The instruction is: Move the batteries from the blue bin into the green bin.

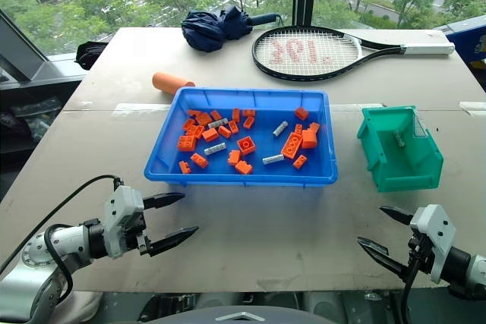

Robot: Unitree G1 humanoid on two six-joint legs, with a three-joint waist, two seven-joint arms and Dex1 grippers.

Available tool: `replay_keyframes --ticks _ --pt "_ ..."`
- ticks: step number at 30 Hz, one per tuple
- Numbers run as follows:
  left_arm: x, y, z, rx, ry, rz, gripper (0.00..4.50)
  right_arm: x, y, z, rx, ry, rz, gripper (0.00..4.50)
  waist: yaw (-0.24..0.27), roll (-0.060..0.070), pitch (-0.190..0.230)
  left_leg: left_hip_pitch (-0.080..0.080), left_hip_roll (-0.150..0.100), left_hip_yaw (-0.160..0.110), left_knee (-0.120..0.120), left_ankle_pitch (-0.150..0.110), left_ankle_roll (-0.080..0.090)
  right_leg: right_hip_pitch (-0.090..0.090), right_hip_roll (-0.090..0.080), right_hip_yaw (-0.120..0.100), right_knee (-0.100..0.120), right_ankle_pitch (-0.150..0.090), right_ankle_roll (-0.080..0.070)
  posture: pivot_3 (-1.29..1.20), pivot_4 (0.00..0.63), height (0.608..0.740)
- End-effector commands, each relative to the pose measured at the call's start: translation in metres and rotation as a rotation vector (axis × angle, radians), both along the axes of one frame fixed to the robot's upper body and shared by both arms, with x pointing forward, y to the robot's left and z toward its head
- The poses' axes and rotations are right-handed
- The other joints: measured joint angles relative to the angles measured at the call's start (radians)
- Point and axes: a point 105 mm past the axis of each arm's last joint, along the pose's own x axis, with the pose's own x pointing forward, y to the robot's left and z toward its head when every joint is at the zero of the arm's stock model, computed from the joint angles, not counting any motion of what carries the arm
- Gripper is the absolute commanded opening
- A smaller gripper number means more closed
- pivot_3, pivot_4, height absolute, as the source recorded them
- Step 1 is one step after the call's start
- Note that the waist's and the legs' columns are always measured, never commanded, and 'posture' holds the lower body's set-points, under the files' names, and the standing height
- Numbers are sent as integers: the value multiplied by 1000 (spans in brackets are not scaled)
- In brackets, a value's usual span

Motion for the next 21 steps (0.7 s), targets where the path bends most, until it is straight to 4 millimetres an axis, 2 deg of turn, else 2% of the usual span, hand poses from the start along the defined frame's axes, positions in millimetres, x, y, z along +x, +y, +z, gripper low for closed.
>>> replay_keyframes --ticks 1,21 --pt "-4 -2 2 5 -16 -26 4500 -1 -4 8 -24 -23 10 4439 0 0 0 0 0 0 0 0 0 0 0 0 0 0 0 0 150 740" --pt "-6 0 8 -18 -12 -48 4500 4 -4 16 -31 -19 54 4439 0 0 0 0 0 0 0 0 0 0 0 0 -1 0 0 0 150 740"
